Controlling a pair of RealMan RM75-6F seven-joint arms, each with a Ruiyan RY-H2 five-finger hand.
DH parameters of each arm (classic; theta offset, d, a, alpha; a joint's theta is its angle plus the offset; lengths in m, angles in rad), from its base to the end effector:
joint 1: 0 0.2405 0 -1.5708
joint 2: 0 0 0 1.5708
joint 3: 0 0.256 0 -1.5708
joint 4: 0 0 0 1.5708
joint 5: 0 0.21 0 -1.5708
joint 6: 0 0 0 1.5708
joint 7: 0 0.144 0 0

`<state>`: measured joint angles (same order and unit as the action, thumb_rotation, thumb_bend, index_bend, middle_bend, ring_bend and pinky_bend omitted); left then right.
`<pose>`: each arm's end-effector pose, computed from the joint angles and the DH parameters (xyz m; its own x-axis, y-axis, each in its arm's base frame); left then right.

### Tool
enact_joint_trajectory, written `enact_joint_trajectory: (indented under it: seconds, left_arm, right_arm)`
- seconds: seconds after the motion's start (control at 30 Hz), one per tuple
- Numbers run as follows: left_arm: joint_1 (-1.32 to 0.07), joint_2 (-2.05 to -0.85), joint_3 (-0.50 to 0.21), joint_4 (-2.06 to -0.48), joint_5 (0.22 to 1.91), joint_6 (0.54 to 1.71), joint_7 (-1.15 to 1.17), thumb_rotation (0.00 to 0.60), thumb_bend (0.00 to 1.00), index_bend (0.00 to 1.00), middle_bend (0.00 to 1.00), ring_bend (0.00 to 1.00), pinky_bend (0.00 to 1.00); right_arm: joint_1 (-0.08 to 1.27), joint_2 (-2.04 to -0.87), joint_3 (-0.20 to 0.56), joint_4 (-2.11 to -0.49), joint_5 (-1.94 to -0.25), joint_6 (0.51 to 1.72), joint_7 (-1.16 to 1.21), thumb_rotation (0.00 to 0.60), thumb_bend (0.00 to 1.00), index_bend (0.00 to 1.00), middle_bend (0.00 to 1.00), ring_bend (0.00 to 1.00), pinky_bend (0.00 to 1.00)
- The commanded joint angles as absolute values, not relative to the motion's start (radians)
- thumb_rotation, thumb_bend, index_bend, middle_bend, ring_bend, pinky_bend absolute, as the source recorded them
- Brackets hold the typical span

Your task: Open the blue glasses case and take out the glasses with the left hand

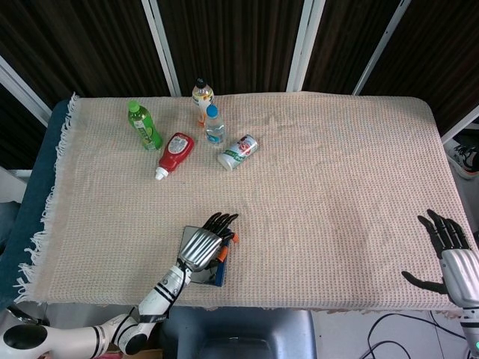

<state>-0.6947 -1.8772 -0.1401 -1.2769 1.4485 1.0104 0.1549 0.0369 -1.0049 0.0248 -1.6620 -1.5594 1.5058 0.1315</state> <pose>-0.0998 0.2883 -0.1048 0.3177 0.2905 0.9026 0.8217 -0.5594 -0.1092 -0.3101 -0.1606 0.1865 0.3368 -0.0263 0.9412 -0.9415 -0.0204 0.3363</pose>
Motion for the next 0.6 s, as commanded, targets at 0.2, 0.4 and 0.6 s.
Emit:
enact_joint_trajectory:
  seconds: [0.2, 0.4, 0.6]
  left_arm:
    - [-0.756, -1.965, -0.183, -1.174, 1.385, 0.953, 0.234, 0.600, 0.61, 0.37, 0.00, 0.00, 0.00]
    - [-0.761, -1.973, -0.187, -1.129, 1.360, 0.955, 0.276, 0.600, 0.61, 0.39, 0.00, 0.00, 0.00]
    - [-0.751, -1.952, -0.162, -1.108, 1.356, 0.974, 0.363, 0.600, 0.61, 0.43, 0.00, 0.00, 0.00]
  right_arm:
    - [0.037, -1.000, 0.027, -1.660, -1.554, 1.503, 0.140, 0.600, 0.18, 0.00, 0.00, 0.00, 0.00]
    - [0.038, -0.996, 0.027, -1.660, -1.553, 1.499, 0.146, 0.600, 0.18, 0.00, 0.00, 0.00, 0.00]
    - [0.036, -0.992, 0.027, -1.661, -1.555, 1.504, 0.160, 0.600, 0.18, 0.00, 0.00, 0.00, 0.00]
